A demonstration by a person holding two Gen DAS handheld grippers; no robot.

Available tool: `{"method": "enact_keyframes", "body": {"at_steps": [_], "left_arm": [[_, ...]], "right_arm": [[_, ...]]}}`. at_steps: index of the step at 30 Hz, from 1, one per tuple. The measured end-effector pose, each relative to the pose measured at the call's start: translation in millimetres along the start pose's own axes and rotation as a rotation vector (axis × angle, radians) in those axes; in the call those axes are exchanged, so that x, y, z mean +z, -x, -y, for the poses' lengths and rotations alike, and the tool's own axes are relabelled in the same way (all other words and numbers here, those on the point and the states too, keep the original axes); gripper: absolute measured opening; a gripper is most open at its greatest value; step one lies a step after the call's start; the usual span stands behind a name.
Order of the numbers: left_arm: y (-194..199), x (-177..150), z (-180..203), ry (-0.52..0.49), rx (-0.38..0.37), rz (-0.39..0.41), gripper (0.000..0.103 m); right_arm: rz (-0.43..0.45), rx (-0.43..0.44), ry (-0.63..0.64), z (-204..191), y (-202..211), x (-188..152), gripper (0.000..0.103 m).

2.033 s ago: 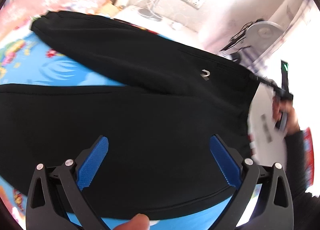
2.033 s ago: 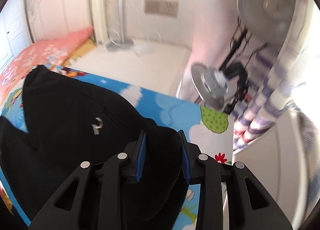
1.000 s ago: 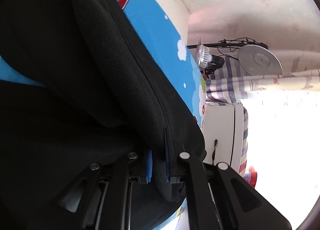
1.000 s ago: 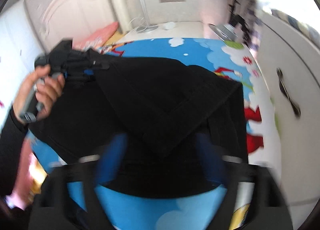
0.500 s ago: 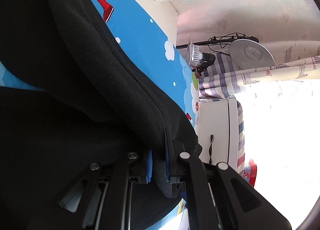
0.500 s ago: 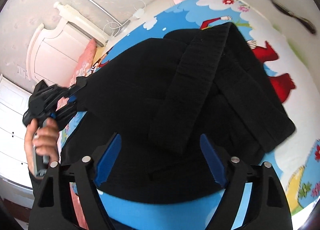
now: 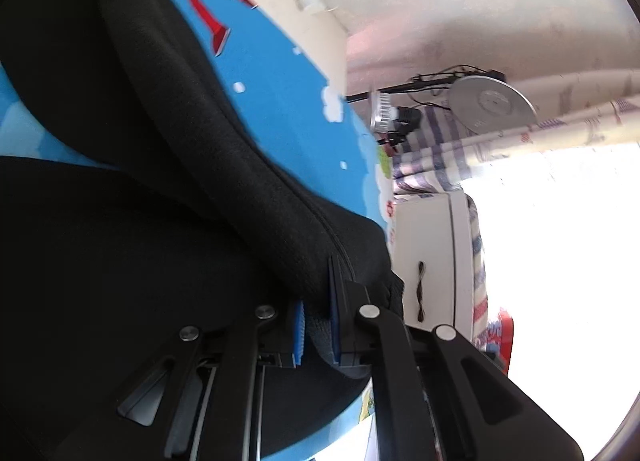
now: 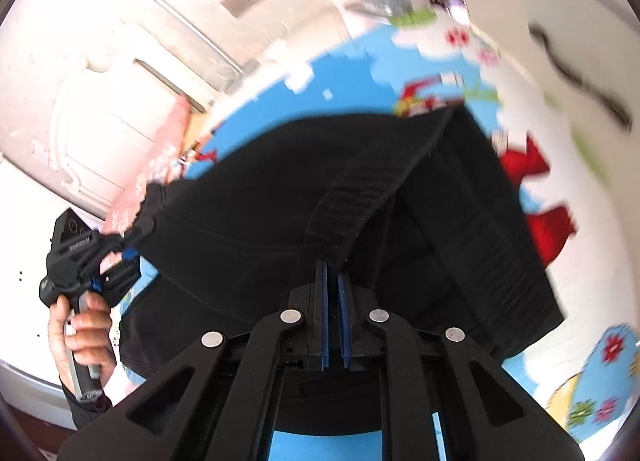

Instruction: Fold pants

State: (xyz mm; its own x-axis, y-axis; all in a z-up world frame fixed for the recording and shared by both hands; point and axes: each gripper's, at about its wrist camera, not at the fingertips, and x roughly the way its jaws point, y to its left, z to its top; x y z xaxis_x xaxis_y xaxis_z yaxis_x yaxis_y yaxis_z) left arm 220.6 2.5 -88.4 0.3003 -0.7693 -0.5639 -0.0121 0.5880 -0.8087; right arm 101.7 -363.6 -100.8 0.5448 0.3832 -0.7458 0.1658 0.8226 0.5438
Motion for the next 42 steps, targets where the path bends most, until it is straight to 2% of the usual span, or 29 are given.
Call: {"method": "enact_keyframes", "body": {"at_steps": [2,5,7,10,13,15,17,20,22,23,24,25,26,28,29,34,38,40,41,42], "left_arm": [[9,-9,8,-0.005,0.008,0.012,0.009],[23,-35,13,0.039,0.022,0.036,0.009],[29,-67,16,0.064,0.02,0.049,0.009],[22,-105,12,0.071,0.031,0.043,0.009],[-2,-131,-9,0.075,0.089,0.01,0.01],[-18,-138,-30,0.121,0.109,-0.029,0.01],[-22,-136,-43,0.149,0.093,-0.036,0.01],[-17,-127,-35,0.119,0.052,-0.029,0.01],[-13,-121,-25,0.096,0.03,-0.02,0.01],[-10,-118,-22,0.087,0.02,-0.017,0.01],[-7,-114,-15,0.076,0.008,-0.008,0.01],[-5,-110,-10,0.067,-0.001,-0.003,0.01],[-3,-110,-7,0.061,-0.004,0.0,0.01],[0,-104,-2,0.051,-0.008,0.003,0.01],[0,-102,1,0.046,-0.008,0.001,0.01],[4,-95,7,0.027,-0.006,-0.002,0.01],[11,-93,9,0.027,-0.019,0.002,0.01],[3,-93,17,0.034,-0.023,0.003,0.01],[9,-95,13,0.035,-0.029,0.004,0.01],[16,-95,9,0.031,-0.034,0.007,0.01]], "right_arm": [[0.034,0.014,0.012,-5,13,8,0.013],[0.096,0.02,0.022,-8,40,16,0.013],[0.119,0.008,0.029,-4,55,15,0.013],[0.113,-0.055,0.016,11,60,4,0.013],[0.058,-0.112,-0.022,35,43,-10,0.014],[0.003,-0.153,-0.032,48,27,-25,0.015],[-0.018,-0.176,-0.053,56,23,-36,0.016],[-0.016,-0.212,-0.078,61,36,-45,0.017],[-0.023,-0.174,-0.1,58,46,-50,0.019],[-0.05,-0.108,-0.127,55,48,-54,0.03],[-0.076,-0.058,-0.149,52,47,-57,0.066],[-0.1,-0.002,-0.176,49,43,-63,0.088],[-0.112,0.067,-0.221,46,40,-69,0.099],[-0.127,0.178,-0.285,40,29,-80,0.098],[-0.152,0.217,-0.313,38,19,-84,0.094],[-0.158,0.332,-0.475,36,-15,-92,0.077],[-0.047,0.359,-0.541,39,-24,-85,0.076],[0.03,0.318,-0.543,45,-24,-79,0.076],[0.05,0.304,-0.559,50,-23,-79,0.072],[0.073,0.294,-0.576,56,-23,-79,0.057]]}}
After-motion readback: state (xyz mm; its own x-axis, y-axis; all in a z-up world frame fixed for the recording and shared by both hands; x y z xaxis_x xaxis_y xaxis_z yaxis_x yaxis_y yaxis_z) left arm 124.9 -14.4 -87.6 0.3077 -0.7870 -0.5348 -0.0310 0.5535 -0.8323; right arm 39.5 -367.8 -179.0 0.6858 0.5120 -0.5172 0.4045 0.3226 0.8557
